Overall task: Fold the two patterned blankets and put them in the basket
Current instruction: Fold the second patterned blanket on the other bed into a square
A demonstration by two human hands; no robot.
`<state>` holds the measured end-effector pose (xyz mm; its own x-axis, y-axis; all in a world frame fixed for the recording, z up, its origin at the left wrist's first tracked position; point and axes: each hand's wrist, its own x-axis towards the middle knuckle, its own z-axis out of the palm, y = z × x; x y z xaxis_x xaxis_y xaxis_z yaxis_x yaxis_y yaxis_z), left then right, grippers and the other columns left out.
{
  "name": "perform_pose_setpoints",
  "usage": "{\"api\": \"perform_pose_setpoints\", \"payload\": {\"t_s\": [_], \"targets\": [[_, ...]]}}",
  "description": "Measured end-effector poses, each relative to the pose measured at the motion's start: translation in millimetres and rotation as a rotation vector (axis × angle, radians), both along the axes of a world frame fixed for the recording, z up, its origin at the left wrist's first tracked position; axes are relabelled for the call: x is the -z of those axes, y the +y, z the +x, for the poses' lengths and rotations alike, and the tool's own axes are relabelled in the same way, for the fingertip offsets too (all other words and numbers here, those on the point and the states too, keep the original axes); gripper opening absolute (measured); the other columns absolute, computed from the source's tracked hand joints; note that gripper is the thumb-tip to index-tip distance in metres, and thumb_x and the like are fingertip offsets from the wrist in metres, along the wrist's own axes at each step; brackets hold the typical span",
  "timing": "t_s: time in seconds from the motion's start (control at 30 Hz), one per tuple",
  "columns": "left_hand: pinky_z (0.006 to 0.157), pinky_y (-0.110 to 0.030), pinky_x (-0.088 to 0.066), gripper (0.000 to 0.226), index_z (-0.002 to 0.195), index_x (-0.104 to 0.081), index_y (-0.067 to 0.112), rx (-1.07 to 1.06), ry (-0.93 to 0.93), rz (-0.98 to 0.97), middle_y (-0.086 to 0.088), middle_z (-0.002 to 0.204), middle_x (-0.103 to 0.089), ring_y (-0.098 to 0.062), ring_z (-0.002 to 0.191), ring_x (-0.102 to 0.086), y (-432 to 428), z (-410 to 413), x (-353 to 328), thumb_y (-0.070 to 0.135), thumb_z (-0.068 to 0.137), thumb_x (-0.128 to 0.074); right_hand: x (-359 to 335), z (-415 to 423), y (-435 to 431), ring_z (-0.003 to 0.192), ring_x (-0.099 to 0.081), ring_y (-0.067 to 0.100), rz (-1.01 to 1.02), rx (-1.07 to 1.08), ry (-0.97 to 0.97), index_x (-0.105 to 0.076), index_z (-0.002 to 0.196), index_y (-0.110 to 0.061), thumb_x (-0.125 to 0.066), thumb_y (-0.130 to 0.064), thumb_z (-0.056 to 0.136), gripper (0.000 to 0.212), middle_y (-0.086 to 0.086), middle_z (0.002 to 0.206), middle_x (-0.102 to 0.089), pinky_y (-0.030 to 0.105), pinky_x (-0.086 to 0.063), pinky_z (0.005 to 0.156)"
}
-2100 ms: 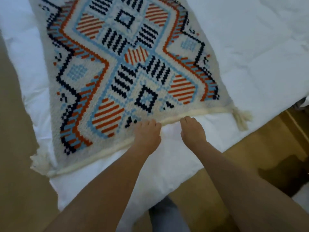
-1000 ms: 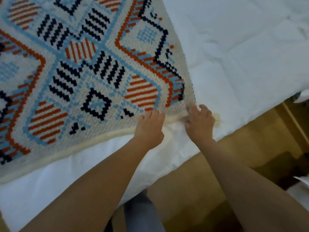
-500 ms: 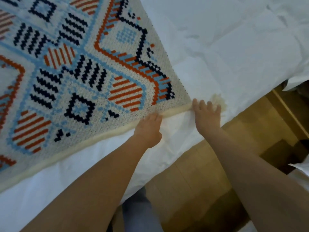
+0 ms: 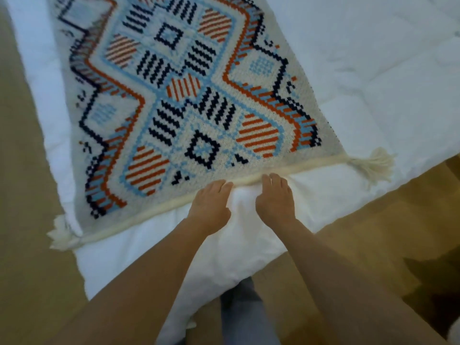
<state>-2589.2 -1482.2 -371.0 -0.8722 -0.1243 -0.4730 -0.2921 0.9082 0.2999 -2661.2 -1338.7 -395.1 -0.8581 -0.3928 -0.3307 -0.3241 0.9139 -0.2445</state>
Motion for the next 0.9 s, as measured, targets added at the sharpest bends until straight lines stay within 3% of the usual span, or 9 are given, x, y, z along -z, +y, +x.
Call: {"api": "perform_pose_setpoints", "payload": {"t_s": [0.13, 0.47, 0.67, 0.77, 0.9], "targets": [[0.114, -0.037, -0.021, 0.065, 0.146, -0.020, 0.017, -0.060, -0.028, -0.058, -0.003, 0.153, -0.023, -0.021, 0.140, -0.022, -64, 77, -20, 0.022, 0.089, -0.051, -20, 69, -55, 0.116, -0.041, 0.031, -0.050, 0.032, -0.088, -0.039, 0.130, -0.003, -0.041, -0.012, 0.089, 0.041, 0.016, 0.133, -0.042, 0.036, -0.038, 0.093], [0.102, -0.038, -0.036, 0.063, 0.144, -0.024, 0.014, -0.011, -0.027, -0.144, -0.005, 0.147, -0.032, -0.025, 0.132, -0.035, -210, 257, -61, 0.026, 0.088, -0.051, -68, 254, -199, 0.117, -0.041, 0.030, -0.164, 0.131, -0.197, -0.041, 0.127, -0.003, -0.041, -0.016, 0.093, 0.036, 0.015, 0.130, -0.042, 0.037, -0.038, 0.093], [0.096, -0.037, -0.042, 0.057, 0.141, -0.028, 0.014, 0.069, -0.036, -0.127, -0.005, 0.140, -0.040, -0.025, 0.122, -0.043, -261, 266, -60, 0.021, 0.089, -0.048, -52, 289, -260, 0.113, -0.044, 0.029, -0.176, 0.241, -0.265, -0.044, 0.119, -0.003, -0.041, -0.016, 0.092, 0.030, 0.014, 0.124, -0.046, 0.036, -0.039, 0.090], [0.093, -0.037, -0.042, 0.053, 0.140, -0.030, 0.014, 0.127, -0.052, -0.114, -0.007, 0.136, -0.043, -0.026, 0.119, -0.045, -277, 244, -55, 0.006, 0.088, -0.040, -33, 293, -284, 0.110, -0.045, 0.029, -0.232, 0.402, -0.323, -0.045, 0.113, -0.003, -0.041, -0.017, 0.092, 0.025, 0.014, 0.119, -0.048, 0.034, -0.039, 0.085], [0.093, -0.037, -0.044, 0.045, 0.131, -0.041, 0.014, 0.205, -0.094, -0.033, -0.009, 0.131, -0.048, -0.027, 0.115, -0.049, -286, 212, -52, 0.003, 0.087, -0.043, -18, 290, -317, 0.113, -0.049, 0.029, -0.322, 0.733, -0.404, -0.044, 0.117, 0.001, -0.045, -0.021, 0.094, 0.032, 0.017, 0.122, -0.050, 0.034, -0.041, 0.091]]}}
